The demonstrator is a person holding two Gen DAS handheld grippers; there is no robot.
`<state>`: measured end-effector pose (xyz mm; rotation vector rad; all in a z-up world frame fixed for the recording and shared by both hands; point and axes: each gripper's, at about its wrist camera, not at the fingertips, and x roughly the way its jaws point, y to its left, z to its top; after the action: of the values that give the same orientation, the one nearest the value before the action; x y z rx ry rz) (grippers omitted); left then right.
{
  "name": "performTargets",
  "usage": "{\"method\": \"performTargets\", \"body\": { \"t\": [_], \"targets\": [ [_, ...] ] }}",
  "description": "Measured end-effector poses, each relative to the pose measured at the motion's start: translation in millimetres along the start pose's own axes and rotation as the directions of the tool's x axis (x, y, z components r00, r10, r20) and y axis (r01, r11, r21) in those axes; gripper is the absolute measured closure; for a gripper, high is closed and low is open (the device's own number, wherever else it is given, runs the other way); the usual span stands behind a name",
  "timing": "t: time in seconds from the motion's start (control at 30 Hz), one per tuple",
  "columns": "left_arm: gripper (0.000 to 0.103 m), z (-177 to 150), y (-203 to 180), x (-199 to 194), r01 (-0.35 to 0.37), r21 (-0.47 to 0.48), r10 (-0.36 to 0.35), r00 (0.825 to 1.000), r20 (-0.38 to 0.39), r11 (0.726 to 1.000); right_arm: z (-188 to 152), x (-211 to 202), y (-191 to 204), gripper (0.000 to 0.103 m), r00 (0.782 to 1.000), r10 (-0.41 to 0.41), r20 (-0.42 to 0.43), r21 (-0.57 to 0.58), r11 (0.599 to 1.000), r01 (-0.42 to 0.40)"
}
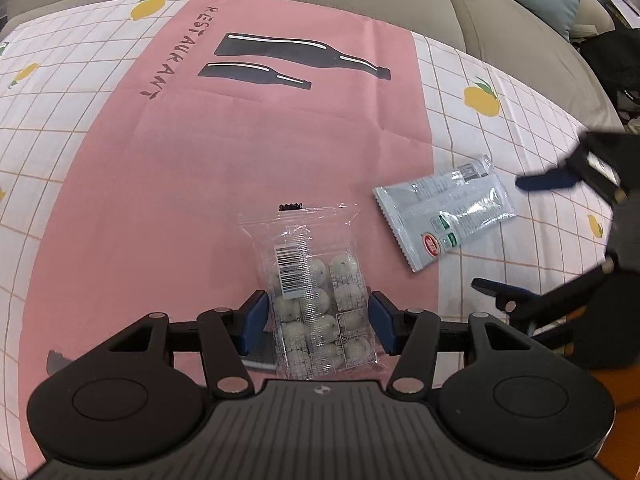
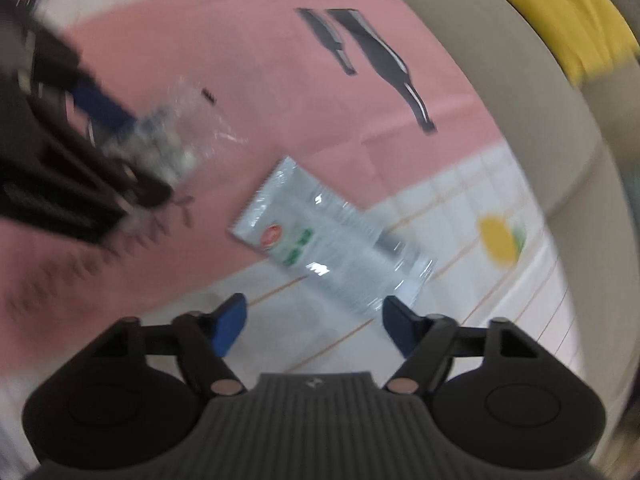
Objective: Organize snacks
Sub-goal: 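Grasp the white-green sachet with the right gripper while the left holds the ball packet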
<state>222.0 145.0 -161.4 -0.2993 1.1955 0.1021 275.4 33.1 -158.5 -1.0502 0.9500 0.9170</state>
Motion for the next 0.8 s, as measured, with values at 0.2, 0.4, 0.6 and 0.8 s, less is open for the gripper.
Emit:
{"method": "performTargets", "body": {
  "t": [0.2, 0.4, 0.6, 0.8],
  "targets": [
    [0.04, 1.8, 6.3, 2.7, 0.018, 0.005, -0.018, 1.0, -0.01, 1.0, 11.7, 25.0, -12.2, 0.017, 0.994, 0.062, -0.088, -0.276, 0.958, -0.084],
    [0.04, 2.2, 9.5, 2.3, 0.045, -0.003, -0.045, 0.999, -0.012, 0.999, 25.8, 39.7, -16.6, 0.003, 0.988, 0.095, -0.121, -0.426, 0.894, -0.138],
    [0.04, 1.9, 14.2, 1.4, 0.072, -0.029, -0.072, 0.997, -0.007, 0.997, 38.7, 55.8, -38.3, 0.003, 0.947, 0.258, -0.188, -0.272, 0.913, -0.303],
    [0.04, 0.7, 16.3, 0.0, 0.086, -0.046, -0.086, 0.996, -0.002, 0.995, 28.3, 54.0, -40.2, 0.007, 0.933, 0.331, -0.142, -0.1, 0.933, -0.347]
  ]
}}
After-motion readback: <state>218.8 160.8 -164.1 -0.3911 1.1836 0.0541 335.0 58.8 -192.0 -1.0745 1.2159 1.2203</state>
